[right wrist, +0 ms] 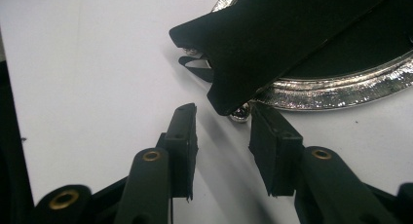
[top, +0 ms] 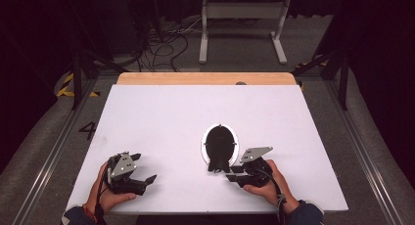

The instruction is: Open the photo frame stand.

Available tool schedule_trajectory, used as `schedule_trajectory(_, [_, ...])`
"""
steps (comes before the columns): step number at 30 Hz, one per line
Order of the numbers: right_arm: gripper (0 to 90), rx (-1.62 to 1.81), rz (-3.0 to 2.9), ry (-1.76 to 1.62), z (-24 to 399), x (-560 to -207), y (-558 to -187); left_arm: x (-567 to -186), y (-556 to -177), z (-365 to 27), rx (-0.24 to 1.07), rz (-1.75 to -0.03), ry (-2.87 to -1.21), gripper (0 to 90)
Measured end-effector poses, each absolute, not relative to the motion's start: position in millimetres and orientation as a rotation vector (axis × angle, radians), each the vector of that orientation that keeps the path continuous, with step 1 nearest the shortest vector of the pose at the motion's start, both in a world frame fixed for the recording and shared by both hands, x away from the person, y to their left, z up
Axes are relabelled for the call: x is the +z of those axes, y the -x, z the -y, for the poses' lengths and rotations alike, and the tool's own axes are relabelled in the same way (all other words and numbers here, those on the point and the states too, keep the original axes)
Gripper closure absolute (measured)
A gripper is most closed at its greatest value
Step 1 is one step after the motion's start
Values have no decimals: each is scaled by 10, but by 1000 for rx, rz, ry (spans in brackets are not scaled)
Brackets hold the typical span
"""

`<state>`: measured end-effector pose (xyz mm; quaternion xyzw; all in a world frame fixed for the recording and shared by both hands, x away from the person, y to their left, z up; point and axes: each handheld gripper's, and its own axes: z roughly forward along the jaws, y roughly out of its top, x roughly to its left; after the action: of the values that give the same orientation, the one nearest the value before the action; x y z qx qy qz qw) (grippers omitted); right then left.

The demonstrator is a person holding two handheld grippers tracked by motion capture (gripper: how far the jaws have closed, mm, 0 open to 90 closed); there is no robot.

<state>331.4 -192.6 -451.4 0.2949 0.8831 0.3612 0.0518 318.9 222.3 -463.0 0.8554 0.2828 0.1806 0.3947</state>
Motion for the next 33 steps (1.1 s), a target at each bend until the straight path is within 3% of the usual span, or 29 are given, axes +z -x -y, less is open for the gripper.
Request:
schedule_trajectory(11, [715, 1006, -2653, -891, 1847, -4495, -3291, -4647, -3192, -2206, 448, -710, -2183, 102])
schedule_trajectory(33, [634, 1294, -2642, -1198, 1961, -4569, -3447, -4669, -3197, -2175, 435, -706, -2204, 104])
